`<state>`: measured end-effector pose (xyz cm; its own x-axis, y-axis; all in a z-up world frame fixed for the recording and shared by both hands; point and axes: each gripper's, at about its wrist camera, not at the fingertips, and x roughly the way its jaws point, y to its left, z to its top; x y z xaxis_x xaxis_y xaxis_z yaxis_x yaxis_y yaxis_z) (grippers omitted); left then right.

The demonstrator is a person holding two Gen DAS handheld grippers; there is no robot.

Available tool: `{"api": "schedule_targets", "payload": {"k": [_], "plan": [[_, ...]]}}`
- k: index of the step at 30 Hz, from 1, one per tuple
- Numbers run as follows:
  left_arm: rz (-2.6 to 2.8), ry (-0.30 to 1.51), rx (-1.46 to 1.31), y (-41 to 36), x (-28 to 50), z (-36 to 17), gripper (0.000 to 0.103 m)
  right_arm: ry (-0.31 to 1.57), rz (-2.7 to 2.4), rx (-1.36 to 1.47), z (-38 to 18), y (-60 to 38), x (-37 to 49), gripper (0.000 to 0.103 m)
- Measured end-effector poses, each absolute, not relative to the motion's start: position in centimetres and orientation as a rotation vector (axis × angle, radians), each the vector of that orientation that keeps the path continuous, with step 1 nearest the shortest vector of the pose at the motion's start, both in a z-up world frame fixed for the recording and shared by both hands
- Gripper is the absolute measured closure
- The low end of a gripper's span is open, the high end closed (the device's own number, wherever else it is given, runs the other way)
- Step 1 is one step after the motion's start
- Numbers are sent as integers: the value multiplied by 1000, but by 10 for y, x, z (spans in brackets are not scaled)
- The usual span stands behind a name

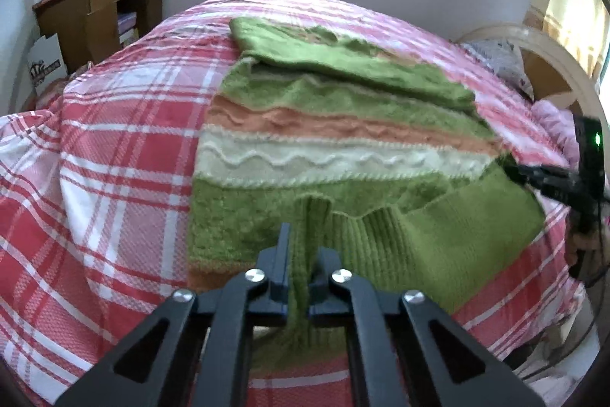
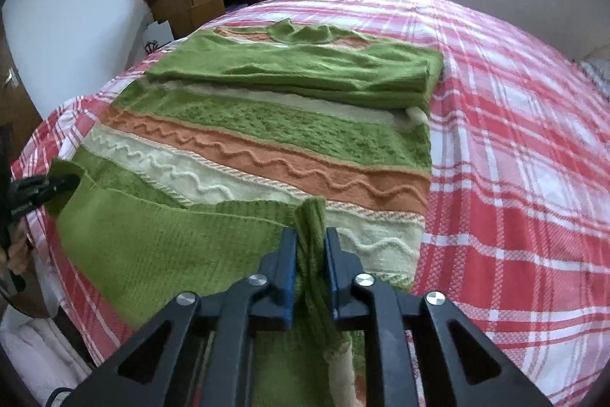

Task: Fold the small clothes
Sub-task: 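Lift the ribbed hem with both grippers and fold it over toward the collar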

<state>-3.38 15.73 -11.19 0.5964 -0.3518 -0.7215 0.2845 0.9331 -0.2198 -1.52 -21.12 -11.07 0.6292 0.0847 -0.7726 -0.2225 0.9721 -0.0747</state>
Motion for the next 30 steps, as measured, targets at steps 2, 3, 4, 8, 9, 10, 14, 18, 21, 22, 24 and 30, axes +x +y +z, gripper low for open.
{"api": "schedule_targets", "payload": {"k": [2, 3, 4, 8, 9, 10, 14, 18, 21, 22, 24, 30], "plan": [[-368, 839, -106, 159, -31, -104, 97, 845, 174, -169, -100, -209, -18, 91], [-365, 830, -114, 160, -29, -99, 97, 833, 170, -167, -95, -209, -18, 91], [-363, 823, -122, 161, -27, -95, 97, 821, 162, -164, -90, -209, -18, 91], [-345, 801, -146, 165, -12, -82, 97, 774, 132, -157, -73, -208, -12, 91], [-332, 800, -149, 166, -6, -79, 97, 770, 122, -156, -71, -208, -9, 91], [-323, 799, -152, 165, -2, -77, 97, 767, 111, -157, -70, -208, -7, 91], [-320, 781, -140, 162, 10, -68, 97, 761, 75, -133, -65, -213, 6, 91], [-343, 772, -131, 160, 17, -62, 97, 727, 30, -134, -55, -219, 8, 94], [-357, 769, -115, 158, 20, -62, 97, 715, 14, -112, -49, -229, 9, 94], [-358, 770, -110, 157, 21, -63, 97, 720, 29, -94, -49, -232, 10, 94], [-352, 782, -108, 157, 24, -68, 97, 717, 57, -55, -49, -237, 8, 94], [-369, 820, -130, 159, 26, -81, 97, 751, 168, 122, -60, -253, 4, 68]]}}
